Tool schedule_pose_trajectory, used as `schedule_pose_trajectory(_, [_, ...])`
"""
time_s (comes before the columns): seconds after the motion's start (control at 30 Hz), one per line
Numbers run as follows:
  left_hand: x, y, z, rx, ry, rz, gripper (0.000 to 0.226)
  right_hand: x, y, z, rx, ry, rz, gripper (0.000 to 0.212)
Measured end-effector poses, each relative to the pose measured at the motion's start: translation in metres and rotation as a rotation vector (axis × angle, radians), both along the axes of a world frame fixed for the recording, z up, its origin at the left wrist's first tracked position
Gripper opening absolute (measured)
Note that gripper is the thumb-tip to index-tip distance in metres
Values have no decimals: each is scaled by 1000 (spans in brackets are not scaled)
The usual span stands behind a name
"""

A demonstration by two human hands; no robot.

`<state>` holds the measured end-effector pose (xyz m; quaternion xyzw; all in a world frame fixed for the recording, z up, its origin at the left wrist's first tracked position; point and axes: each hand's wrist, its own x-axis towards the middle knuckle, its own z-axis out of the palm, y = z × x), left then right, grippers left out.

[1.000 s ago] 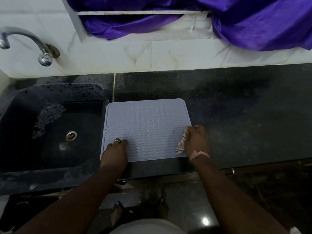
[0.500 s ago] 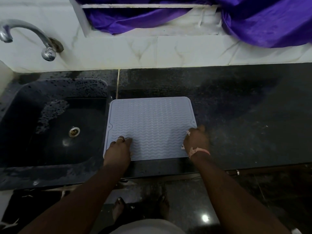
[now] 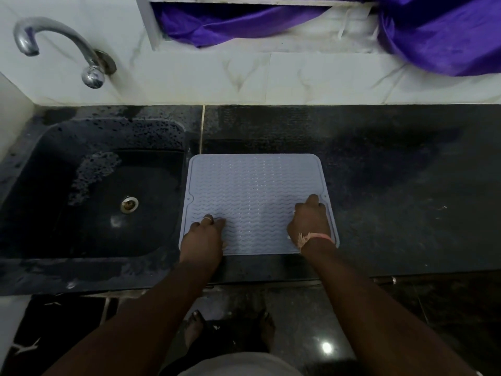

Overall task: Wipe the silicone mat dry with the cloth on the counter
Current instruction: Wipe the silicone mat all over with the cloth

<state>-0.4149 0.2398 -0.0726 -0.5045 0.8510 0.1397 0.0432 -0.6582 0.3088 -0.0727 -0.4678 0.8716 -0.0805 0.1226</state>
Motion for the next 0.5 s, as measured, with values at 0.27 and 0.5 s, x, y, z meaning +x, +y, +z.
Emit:
schedule_pose_trajectory(0.27, [3,0,0,-9,2,-8,60,26,-16,-1,-7,-43,38,13])
schedule_pose_trajectory(0.5, [4,-4,-2,3,15,-13,61,22,-18,5,-93,-165,-96,27])
